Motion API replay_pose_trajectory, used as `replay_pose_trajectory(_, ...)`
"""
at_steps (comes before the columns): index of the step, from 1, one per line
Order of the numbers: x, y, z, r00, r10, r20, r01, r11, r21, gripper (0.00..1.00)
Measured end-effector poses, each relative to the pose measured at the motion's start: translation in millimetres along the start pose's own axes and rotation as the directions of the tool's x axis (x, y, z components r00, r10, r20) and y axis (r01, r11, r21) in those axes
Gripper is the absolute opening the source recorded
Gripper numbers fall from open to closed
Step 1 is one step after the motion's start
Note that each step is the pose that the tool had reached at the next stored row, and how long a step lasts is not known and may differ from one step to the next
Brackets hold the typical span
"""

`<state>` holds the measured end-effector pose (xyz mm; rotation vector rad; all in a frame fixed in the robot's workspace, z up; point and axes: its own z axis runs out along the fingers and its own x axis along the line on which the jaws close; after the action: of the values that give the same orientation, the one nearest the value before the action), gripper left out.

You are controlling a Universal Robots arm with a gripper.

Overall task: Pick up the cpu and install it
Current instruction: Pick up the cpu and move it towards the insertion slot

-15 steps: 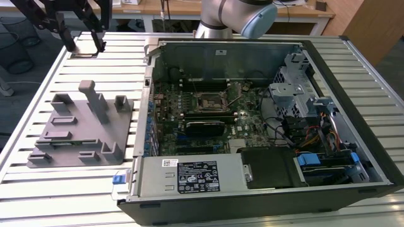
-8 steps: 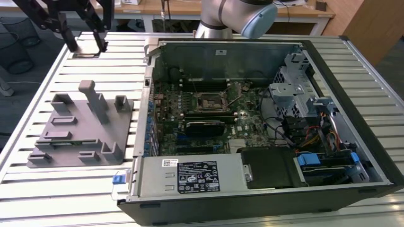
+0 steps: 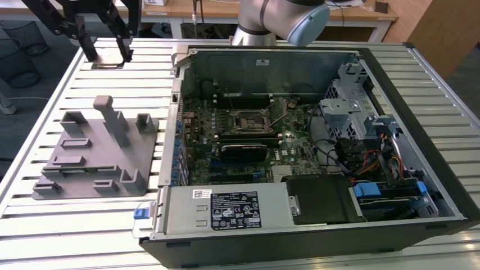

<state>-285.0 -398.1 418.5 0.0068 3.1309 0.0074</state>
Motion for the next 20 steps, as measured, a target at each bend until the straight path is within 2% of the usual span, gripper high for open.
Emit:
replay_pose_trajectory(12, -28.3, 0.2, 0.3, 1.0, 0.0, -0.0001, 0.0, 1.0, 0.0, 0.54)
replay_pose_trajectory(20, -52.6, 0.4, 0.7, 1.0, 0.0, 0.0, 0.0, 1.0, 0.0, 0.54)
